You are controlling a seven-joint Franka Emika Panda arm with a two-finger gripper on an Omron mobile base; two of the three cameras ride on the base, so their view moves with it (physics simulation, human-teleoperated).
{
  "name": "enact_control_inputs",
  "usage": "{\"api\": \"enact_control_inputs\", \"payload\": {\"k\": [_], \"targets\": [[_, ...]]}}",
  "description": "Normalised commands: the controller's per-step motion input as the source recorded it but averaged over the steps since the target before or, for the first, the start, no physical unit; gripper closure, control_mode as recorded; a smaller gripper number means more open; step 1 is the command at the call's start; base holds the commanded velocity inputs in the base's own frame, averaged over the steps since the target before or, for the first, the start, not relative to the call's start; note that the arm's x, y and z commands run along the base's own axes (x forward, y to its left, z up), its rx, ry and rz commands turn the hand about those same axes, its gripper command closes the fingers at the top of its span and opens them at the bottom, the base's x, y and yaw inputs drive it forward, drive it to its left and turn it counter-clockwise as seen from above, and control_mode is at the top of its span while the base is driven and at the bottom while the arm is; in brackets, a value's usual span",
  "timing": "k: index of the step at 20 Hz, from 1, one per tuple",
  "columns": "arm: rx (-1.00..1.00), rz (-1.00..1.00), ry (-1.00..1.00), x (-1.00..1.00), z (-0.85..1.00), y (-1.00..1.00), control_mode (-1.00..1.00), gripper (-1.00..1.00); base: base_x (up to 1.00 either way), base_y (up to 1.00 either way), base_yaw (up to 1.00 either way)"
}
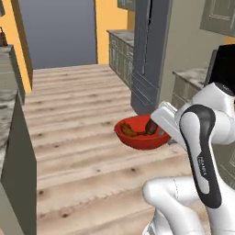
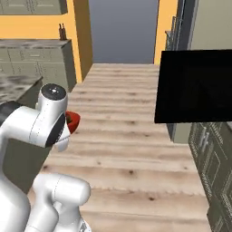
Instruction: The microwave is finished heating the chicken drumstick and sweet potato. Take the bowl containing the food and place it on the dining counter.
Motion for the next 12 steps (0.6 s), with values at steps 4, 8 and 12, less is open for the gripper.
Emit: {"api": "enact_control_inputs", "payload": {"k": [4,8,12], "targets": [[0.00,0.00,0.00,0.00,0.00,0.00,1.00,1.00,0.95,0.85,0.49],[0.00,0.00,0.00,0.00,0.00,0.00,1.00,1.00,1.00,0.58,0.46],[0.00,0.00,0.00,0.00,0.00,0.00,1.00,1.00,1.00,-0.25,0.36]]}}
